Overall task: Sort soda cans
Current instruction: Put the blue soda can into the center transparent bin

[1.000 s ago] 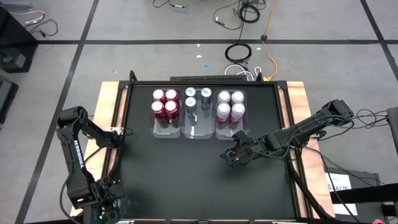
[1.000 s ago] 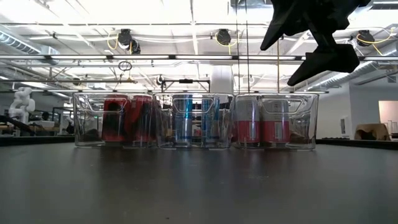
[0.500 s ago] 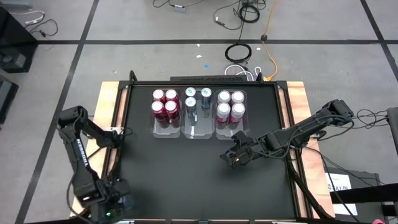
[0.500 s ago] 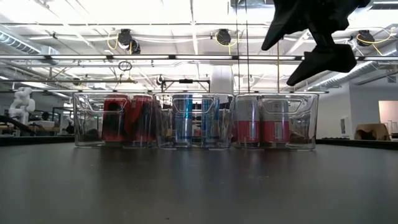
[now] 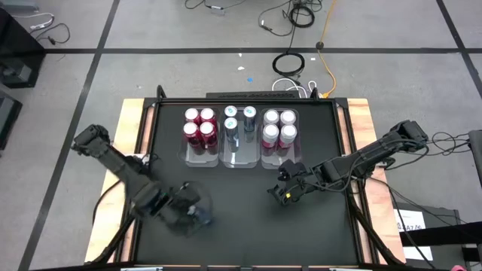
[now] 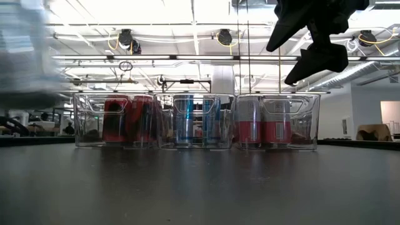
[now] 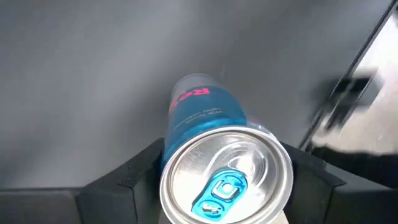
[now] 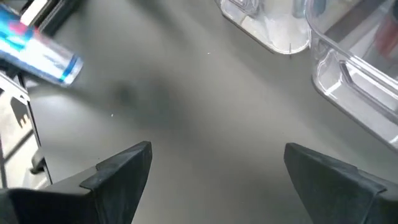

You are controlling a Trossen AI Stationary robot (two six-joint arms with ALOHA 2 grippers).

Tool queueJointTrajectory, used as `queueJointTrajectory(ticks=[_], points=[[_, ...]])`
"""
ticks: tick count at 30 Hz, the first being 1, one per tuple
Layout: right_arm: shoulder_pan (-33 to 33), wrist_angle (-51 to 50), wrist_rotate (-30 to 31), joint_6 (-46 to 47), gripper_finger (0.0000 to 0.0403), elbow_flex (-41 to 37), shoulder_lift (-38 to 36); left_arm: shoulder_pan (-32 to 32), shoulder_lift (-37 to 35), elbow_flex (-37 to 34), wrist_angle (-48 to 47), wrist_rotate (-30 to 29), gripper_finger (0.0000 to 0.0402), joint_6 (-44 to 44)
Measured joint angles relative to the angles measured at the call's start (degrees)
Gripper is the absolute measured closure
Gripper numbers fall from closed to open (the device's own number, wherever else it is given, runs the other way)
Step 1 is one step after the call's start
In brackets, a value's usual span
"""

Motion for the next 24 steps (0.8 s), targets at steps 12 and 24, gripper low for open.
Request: queueJointTrajectory(ticks=[12,24], points=[[0.0,0.0,-0.2,-4.6,0.0044,0.0,0.0,27.4,0.0,15.5,-0.2,-0.6,0.015,34.3],[0.0,0.0,3.2,0.4,0.0044,0.0,0.0,52.3,9.8,25.0,-1.8,15.1,0.015,63.3]])
